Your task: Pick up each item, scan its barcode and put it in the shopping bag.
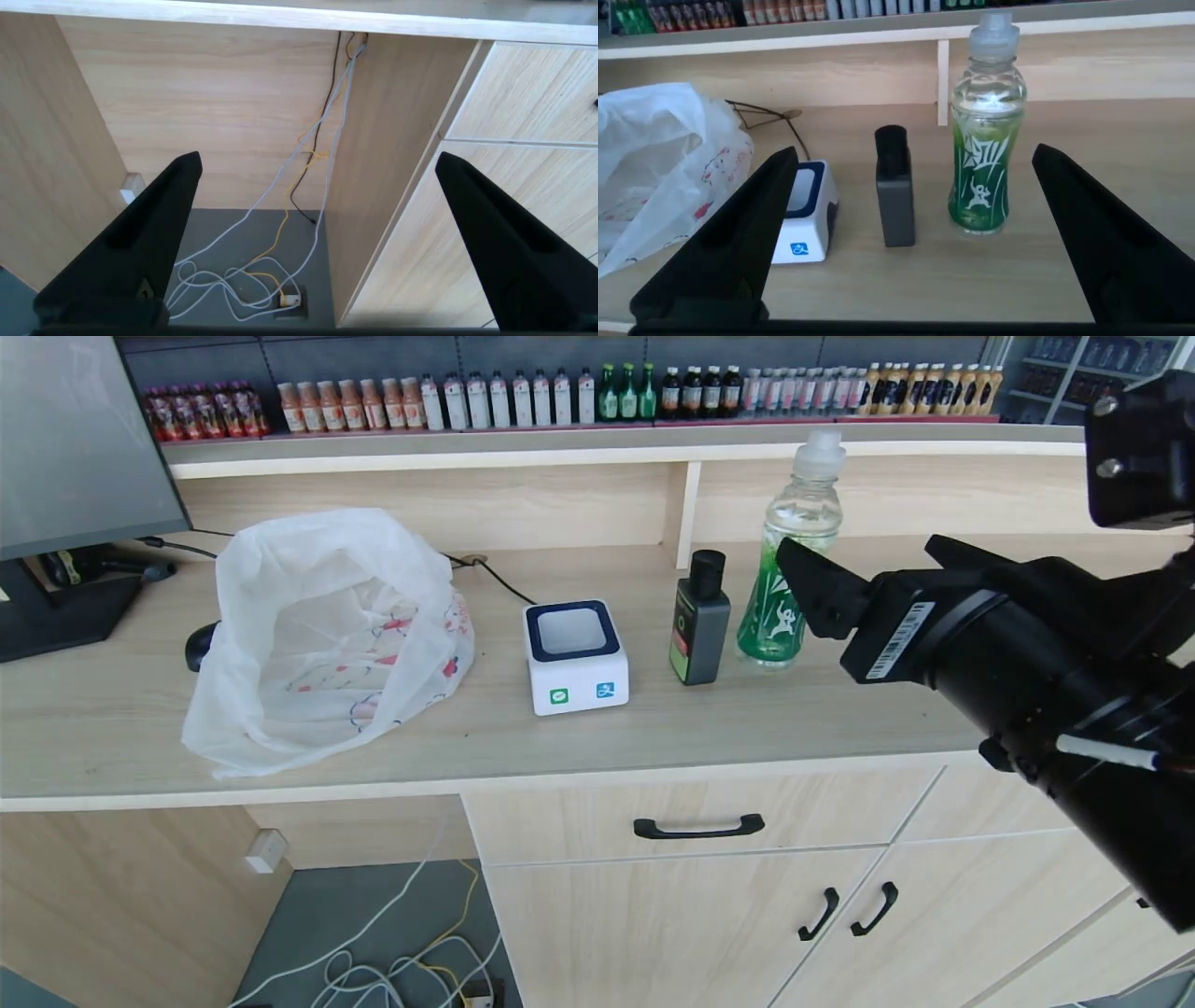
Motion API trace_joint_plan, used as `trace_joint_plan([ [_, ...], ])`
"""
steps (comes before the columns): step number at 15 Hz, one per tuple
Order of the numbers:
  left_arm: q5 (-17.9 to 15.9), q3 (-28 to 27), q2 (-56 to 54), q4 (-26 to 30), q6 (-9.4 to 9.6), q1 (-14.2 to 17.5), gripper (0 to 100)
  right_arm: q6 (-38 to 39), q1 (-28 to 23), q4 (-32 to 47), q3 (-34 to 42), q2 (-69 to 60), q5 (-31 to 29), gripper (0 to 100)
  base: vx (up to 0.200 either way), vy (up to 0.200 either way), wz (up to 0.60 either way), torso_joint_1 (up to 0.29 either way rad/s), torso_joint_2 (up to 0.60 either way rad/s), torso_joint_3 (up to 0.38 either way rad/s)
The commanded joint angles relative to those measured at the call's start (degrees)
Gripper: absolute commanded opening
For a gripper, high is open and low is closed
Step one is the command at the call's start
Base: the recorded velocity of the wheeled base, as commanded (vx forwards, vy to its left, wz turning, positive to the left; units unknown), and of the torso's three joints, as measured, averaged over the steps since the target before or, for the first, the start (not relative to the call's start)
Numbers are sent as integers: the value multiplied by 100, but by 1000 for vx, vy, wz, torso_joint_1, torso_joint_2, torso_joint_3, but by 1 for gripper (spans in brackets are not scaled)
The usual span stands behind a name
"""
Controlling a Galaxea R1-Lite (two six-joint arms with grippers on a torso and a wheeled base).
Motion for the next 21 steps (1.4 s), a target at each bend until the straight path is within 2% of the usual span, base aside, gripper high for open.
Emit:
trace_joint_plan([
  [1, 0, 0, -2, -2, -1, 0, 100, -21, 8, -4, 1, 224, 8, 100, 0, 0, 0, 0, 0, 0],
  [7, 0, 0, -2, -2, -1, 0, 100, 32, -27, -13, -289, 628, 254, 100, 0, 0, 0, 0, 0, 0],
  [11, 0, 0, -2, -2, -1, 0, 100, 313, -27, -13, -825, 1068, 342, 100, 0, 0, 0, 0, 0, 0],
  [16, 0, 0, -2, -2, -1, 0, 100, 234, -791, -4, -1168, 1419, 597, 100, 0, 0, 0, 0, 0, 0],
  [20, 0, 0, -2, -2, -1, 0, 100, 260, -1002, -13, -1159, 1648, 685, 100, 0, 0, 0, 0, 0, 0],
  [21, 0, 0, -2, -2, -1, 0, 100, 295, -1002, -13, -1141, 1701, 878, 100, 0, 0, 0, 0, 0, 0],
])
